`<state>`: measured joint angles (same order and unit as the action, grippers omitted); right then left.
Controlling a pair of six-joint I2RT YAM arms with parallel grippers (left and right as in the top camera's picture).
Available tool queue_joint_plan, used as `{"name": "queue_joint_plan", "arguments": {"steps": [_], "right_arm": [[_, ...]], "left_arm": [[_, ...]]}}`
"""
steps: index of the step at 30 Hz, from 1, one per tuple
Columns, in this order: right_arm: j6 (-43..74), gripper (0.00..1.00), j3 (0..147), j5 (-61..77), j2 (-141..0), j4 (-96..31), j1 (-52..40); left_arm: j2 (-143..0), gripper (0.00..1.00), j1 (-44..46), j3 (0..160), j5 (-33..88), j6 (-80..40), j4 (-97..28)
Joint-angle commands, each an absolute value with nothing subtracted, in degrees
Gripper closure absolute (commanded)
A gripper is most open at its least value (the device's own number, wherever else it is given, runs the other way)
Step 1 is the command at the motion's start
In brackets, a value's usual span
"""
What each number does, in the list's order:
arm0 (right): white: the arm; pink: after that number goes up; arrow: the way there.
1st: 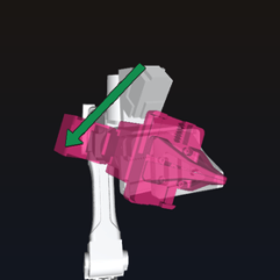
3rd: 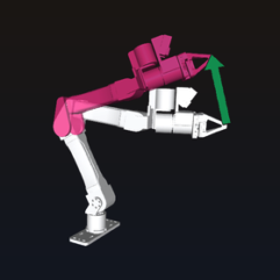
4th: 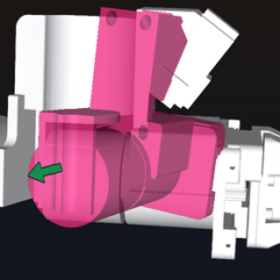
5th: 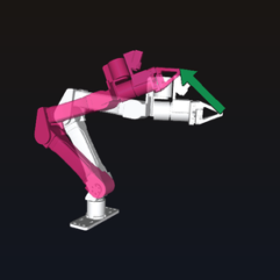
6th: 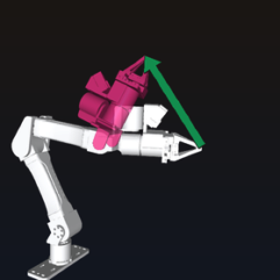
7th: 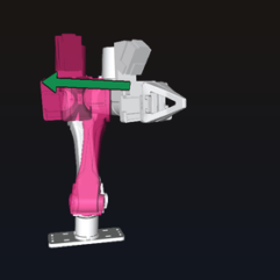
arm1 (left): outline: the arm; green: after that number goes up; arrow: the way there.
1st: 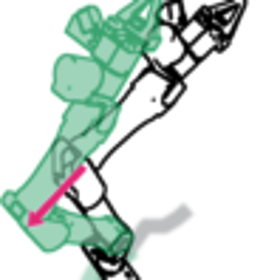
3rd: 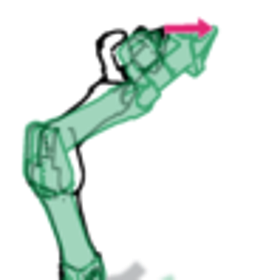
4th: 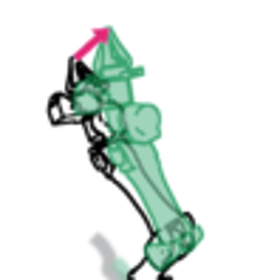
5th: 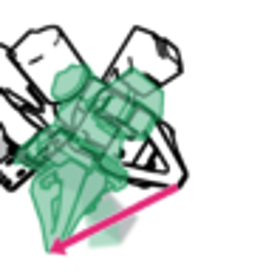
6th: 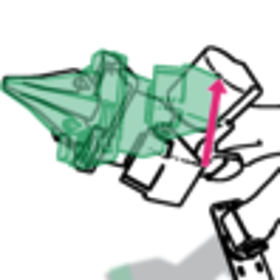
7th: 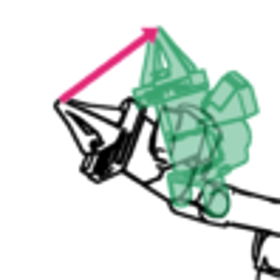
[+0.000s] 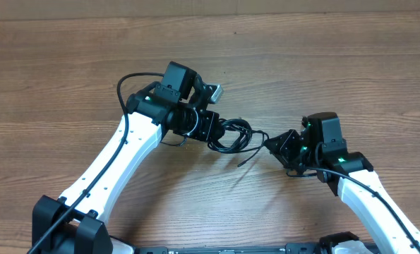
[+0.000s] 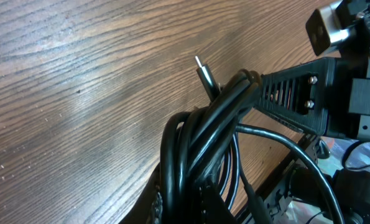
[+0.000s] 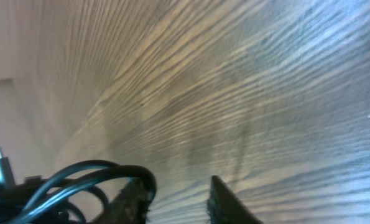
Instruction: Untangle cables
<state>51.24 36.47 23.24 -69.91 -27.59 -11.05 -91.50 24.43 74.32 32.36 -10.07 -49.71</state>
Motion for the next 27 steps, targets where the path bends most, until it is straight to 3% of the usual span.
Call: {"name": "queue_joint_plan", "arguments": {"steps": [1, 3, 6, 8, 13, 18, 24, 27], "right_arm": [[52.2, 0.53, 36.3, 10.5, -70.5, -27.5, -9.7], [52.2, 0.31, 36.4, 10.6, -70.5, -25.6, -9.7], [52.2, 0.17, 36.4, 11.2, -70.5, -22.3, -9.6], [52.2, 0.00, 36.4, 11.6, -70.5, -21.5, -9.6], [52.2, 0.00, 36.4, 16.5, -70.5, -20.6, -9.6], [49.0, 0.01, 36.4, 30.0, -70.5, -18.8, -9.7], [47.5, 0.20, 36.4, 42.2, -70.5, -15.3, -9.7], [47.5, 0.22, 36.4, 48.6, -70.5, -9.8, -9.7]], "left_arm": [[-88.2, 0.96, 23.2, 76.4, 32.1, -7.2, -50.5], [-88.2, 0.96, 23.2, 76.4, 30.4, -6.7, -50.3], [-88.2, 0.96, 23.2, 76.4, 27.4, -6.2, -50.3], [-88.2, 0.96, 23.2, 76.4, 23.8, -6.2, -50.3], [-88.2, 0.96, 23.2, 76.3, 16.9, -6.1, -50.4], [-88.2, 0.96, 23.3, 76.3, 16.1, -2.8, -50.4], [-88.2, 0.96, 23.3, 76.3, 16.1, -0.3, -50.5], [-88.2, 0.96, 23.3, 76.3, 16.1, 3.0, -50.6]]}}
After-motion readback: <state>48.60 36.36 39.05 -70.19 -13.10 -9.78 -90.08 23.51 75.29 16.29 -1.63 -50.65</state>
